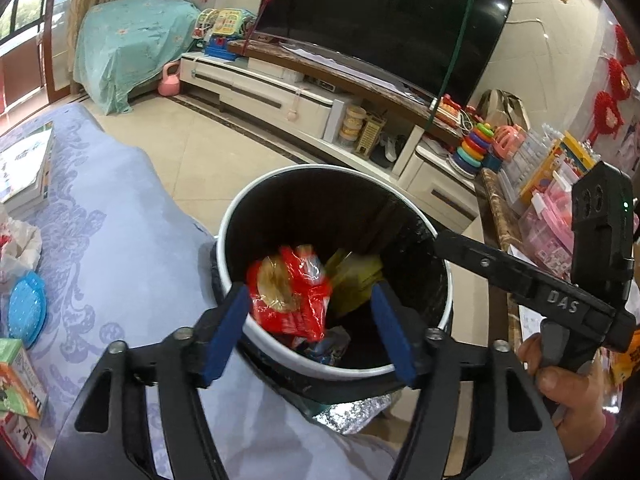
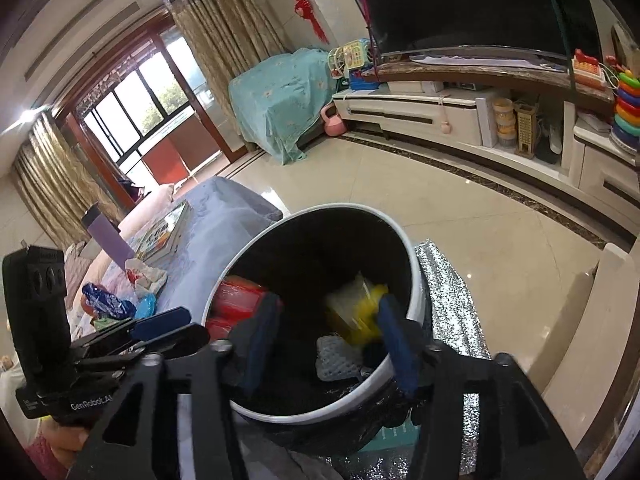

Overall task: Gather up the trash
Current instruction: 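Carry both bags over the black bin and open both tools to drop them, then move both open tools back to the table toward the cartons and foam block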

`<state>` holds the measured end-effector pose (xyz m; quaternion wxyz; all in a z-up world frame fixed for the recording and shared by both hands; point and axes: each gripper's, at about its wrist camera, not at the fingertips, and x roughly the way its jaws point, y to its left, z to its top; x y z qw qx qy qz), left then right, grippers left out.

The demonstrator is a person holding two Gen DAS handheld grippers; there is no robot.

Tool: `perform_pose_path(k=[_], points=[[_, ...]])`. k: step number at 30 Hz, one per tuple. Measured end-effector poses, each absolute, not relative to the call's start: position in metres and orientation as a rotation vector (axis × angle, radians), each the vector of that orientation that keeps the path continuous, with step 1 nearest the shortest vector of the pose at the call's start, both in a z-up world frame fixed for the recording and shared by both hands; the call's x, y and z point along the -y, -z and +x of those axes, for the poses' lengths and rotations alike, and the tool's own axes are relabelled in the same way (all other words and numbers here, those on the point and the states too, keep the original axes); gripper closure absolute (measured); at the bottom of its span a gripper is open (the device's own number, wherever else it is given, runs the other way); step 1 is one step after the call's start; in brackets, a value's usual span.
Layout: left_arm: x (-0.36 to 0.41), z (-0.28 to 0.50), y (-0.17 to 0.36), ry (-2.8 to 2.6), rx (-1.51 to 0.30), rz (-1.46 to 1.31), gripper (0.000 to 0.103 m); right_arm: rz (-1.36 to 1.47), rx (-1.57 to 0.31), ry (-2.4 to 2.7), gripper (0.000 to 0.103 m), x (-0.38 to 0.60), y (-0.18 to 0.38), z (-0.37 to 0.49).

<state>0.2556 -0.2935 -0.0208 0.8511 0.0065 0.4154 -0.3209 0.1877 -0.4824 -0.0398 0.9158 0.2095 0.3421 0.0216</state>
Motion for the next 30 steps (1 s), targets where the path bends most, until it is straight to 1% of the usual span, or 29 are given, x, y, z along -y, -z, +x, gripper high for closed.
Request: perform_pose_path(k=[1,3,5,7,10,18,30], points=[[0.291,0.255,0.021,0.671,-0.876,0.01,0.035,0.439,-0.699,-0.042,0.038,0.483,0.039,0.185],[0.286,0.253,0.022,0.663,-0.879,0.004,0.035,0.446,-0.693,-0.04,0.037,0.485,0.038,0.184],[0.279,0.248,0.023,0.657,-0.877,0.0,0.034,0.451,-0.682,-0.04,0.033,0.483,0.036,0.18],[0.269,0.239,0.026,0.64,-0.874,-0.003,0.033,0.453,-0.673,-0.042,0.027,0.478,0.035,0.175],[0.255,0.224,0.029,0.627,-0.872,-0.008,0.032,0.459,-0.665,-0.049,0.02,0.469,0.035,0.168],[0.202,0.193,0.036,0.563,-0.881,-0.058,0.031,0.456,-0.665,-0.114,0.016,0.426,0.037,0.154],[0.11,0.164,0.045,0.425,-0.887,-0.14,0.031,0.443,-0.713,-0.204,0.015,0.362,0.049,0.148]])
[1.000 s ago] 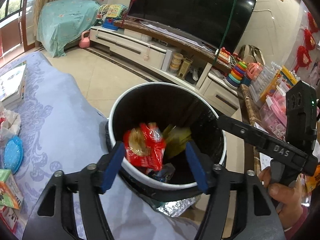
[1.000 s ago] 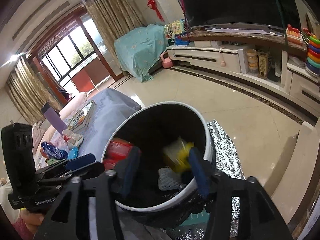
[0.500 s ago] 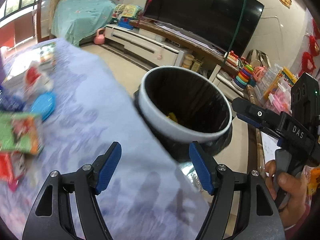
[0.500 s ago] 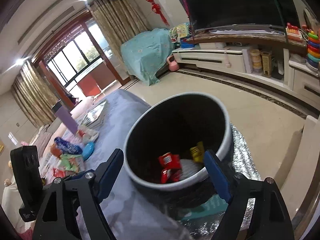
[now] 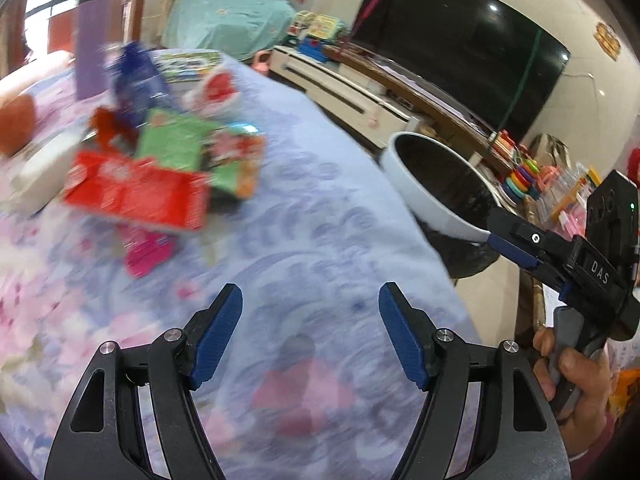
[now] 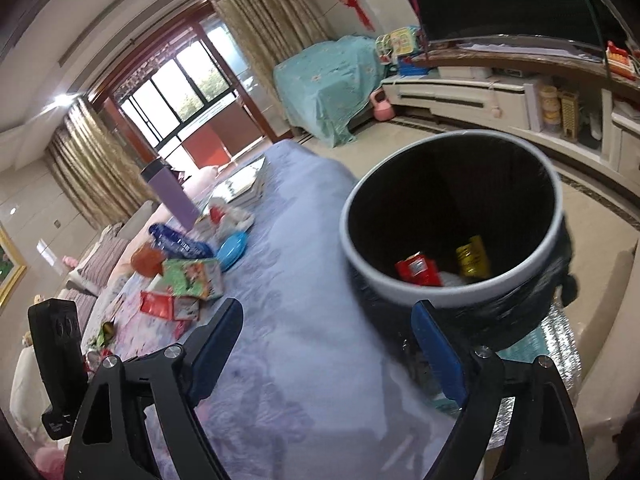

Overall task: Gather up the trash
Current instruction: 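Move both open tools back to the table toward the cartons and foam block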

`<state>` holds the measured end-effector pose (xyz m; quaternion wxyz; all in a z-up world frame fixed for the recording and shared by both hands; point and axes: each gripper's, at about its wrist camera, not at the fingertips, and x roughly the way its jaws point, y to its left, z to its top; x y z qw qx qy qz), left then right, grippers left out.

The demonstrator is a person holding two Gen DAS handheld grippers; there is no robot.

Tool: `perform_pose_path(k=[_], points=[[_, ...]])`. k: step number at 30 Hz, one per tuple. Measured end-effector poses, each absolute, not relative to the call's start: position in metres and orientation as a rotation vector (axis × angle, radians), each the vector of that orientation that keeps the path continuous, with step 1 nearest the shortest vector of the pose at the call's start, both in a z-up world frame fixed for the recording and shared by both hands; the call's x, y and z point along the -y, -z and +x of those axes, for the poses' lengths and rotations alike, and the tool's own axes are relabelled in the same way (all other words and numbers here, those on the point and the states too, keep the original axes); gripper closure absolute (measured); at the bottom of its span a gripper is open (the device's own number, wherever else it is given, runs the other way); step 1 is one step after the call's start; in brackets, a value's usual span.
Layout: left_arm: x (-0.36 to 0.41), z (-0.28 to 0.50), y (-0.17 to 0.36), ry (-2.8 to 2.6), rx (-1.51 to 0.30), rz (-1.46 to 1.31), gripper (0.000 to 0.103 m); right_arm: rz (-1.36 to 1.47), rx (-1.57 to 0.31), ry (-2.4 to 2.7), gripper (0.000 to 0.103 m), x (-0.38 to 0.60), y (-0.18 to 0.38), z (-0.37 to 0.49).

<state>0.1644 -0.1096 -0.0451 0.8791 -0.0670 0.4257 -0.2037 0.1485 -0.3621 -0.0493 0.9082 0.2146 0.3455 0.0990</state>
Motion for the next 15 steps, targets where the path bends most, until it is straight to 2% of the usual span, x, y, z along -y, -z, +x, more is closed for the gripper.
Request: perform_pose_path(k=[15], points=[[0.021,0.159,0.055,0.264,-0.875,-0.207,0.031,0.385,-0.776,-0.31,0.015,0.29,0.061,0.15]])
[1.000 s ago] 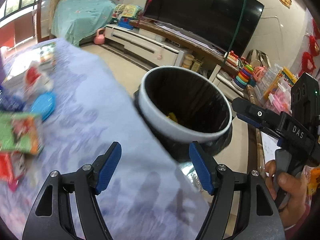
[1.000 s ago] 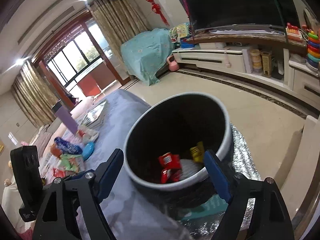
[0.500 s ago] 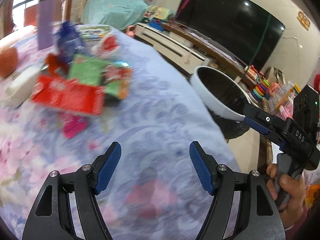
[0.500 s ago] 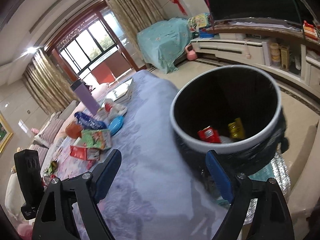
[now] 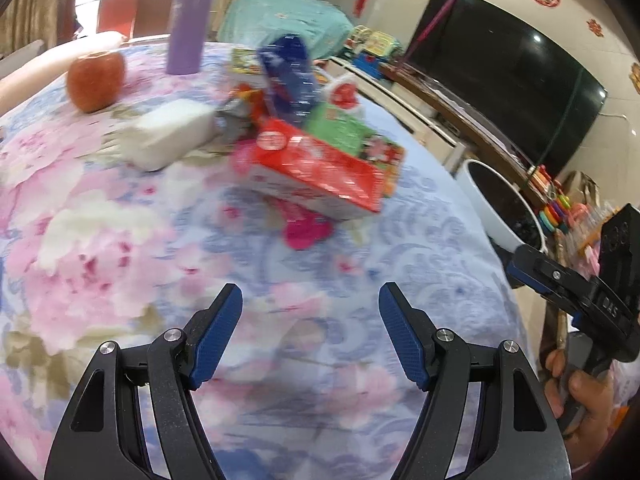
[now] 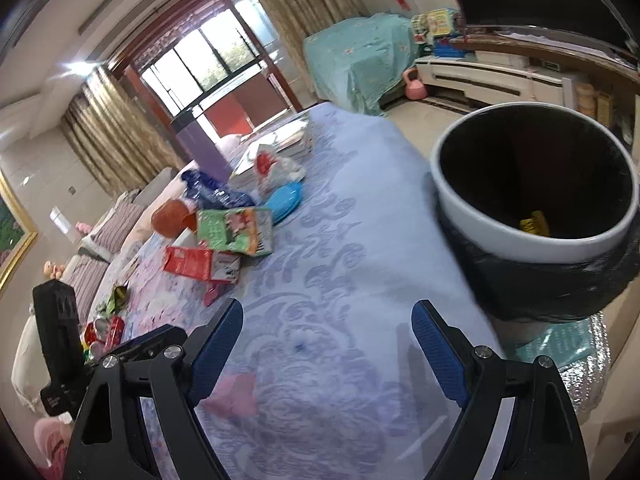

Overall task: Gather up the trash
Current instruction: 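Move both open tools back to the table toward the cartons and foam block, then grasp the red milk carton with the right tool while the left tool grasps the white foam block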

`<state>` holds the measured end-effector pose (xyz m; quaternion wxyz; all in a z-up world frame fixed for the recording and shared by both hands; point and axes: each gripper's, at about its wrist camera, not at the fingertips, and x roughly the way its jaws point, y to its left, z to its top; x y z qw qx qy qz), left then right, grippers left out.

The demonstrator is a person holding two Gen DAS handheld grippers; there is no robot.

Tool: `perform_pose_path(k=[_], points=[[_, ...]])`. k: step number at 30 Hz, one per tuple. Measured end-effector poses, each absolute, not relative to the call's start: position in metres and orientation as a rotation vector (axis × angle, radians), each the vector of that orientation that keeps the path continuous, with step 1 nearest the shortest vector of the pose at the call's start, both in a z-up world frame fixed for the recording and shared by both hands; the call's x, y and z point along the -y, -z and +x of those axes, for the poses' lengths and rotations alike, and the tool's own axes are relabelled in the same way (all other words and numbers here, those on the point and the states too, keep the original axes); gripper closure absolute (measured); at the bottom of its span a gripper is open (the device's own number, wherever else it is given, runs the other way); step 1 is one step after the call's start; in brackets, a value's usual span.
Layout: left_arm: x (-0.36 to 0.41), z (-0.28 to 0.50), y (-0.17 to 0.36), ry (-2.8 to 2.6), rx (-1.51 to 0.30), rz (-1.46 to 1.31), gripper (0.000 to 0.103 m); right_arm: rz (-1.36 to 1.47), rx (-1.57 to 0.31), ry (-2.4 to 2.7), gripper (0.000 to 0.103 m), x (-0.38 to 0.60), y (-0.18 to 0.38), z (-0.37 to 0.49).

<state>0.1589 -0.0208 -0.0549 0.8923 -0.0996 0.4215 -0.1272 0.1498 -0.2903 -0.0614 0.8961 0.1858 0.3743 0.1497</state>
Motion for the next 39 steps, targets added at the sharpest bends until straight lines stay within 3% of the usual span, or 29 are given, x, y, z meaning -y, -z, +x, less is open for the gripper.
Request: perform_pose_path(k=[21,39], points=[[-0.074,0.2,0.056,0.123,-0.863,-0.148,0.03,0.15,-0.736,-0.542,0.015,0.19,0.052,0.172],[-0.074,0.278,0.063,0.163,-0.895,-0.016,0.026,-0.121,-0.719,-0.636,0.017,0.134,0.061,0.213]])
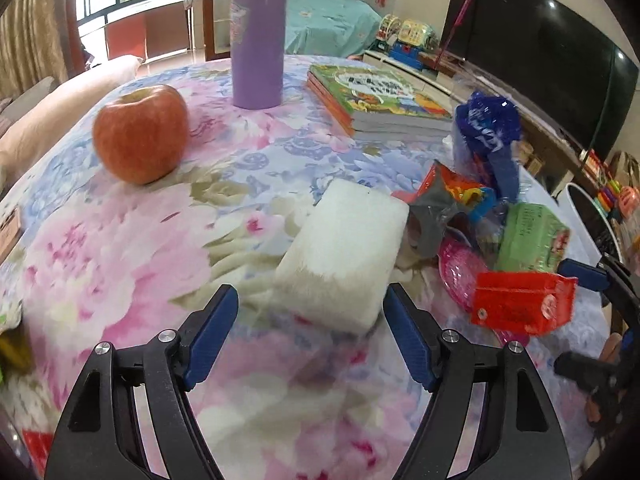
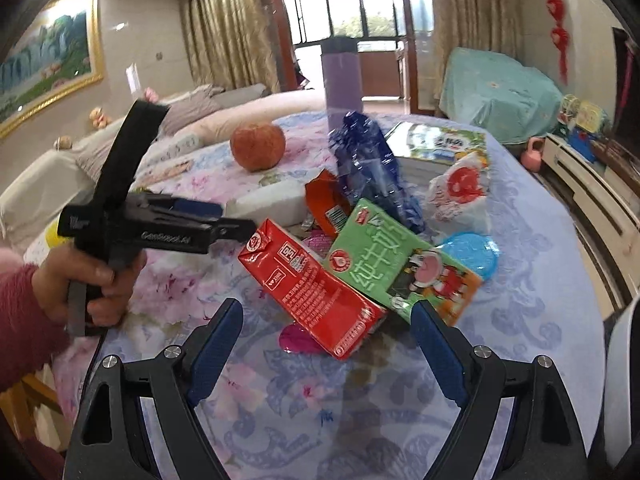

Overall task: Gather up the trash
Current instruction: 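Grasp the red milk carton with the right tool while the left tool grasps the white foam block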

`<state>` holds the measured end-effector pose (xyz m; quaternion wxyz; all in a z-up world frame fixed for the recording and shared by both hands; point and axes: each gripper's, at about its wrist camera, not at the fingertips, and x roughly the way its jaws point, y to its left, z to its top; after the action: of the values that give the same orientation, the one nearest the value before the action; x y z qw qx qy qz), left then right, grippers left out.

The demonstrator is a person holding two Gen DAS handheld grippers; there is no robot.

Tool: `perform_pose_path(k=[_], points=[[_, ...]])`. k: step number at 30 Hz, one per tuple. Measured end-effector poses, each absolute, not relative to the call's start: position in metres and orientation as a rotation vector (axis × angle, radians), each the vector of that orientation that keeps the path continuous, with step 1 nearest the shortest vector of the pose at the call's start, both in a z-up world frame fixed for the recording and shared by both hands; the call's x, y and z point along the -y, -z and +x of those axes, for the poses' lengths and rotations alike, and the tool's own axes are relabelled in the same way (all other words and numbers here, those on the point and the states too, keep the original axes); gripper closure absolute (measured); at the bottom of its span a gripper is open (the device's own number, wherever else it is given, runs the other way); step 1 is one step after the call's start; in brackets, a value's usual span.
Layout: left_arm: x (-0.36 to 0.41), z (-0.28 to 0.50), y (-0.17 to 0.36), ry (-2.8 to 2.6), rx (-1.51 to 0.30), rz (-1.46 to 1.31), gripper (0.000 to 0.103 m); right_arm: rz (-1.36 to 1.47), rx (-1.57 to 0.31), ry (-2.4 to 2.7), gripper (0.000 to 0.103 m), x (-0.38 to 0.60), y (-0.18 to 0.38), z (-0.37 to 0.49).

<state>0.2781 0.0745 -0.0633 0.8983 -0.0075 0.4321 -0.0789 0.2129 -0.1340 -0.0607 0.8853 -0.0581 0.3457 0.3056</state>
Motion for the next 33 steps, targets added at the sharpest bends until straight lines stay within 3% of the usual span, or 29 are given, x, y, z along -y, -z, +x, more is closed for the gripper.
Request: perform_pose_path(k=[2,5,6,7,8,24,27,31,33], points=[[-0.07,0.282,0.065,0.171,-0.895,-0.005,0.026,-0.141,-0.74,-0.636,0.027,0.128,0.065,0.216],[-0.065,0.281,0.064,0.195,-0.877,-0.007,0.028,-0.137,-0.767,-0.635,0.055,0.124,0.069,0.217],[-0.064,0.281,0.064,0.197,-0.873,-0.007,0.031,-0.133,-0.773,-0.633,0.06,0.125,0.069,0.218],[-0.064,0.28,0.064,0.198,-0.871,-0.004,0.045,-0.12,-0.776,-0.632,0.063,0.126,0.069,0.217],[-0.064,0.277,0.064,0.197,-0.876,-0.004,0.048,-0.097,-0.775,-0.635,0.064,0.129,0.068,0.215],[-0.054,0.174,0.063,0.254,-0.899,-0.17,0.05,0.024,-0.829,-0.595,0.065,0.188,0.063,0.147],[-0.042,0.165,0.063,0.255,-0.902,-0.122,0.048,0.051,-0.846,-0.597,0.061,0.19,0.067,0.149],[-0.037,0.164,0.061,0.24,-0.895,-0.08,0.043,0.047,-0.829,-0.611,0.036,0.184,0.067,0.154],[-0.036,0.166,0.061,0.236,-0.889,-0.066,0.04,0.035,-0.823,-0.624,0.035,0.179,0.067,0.158]])
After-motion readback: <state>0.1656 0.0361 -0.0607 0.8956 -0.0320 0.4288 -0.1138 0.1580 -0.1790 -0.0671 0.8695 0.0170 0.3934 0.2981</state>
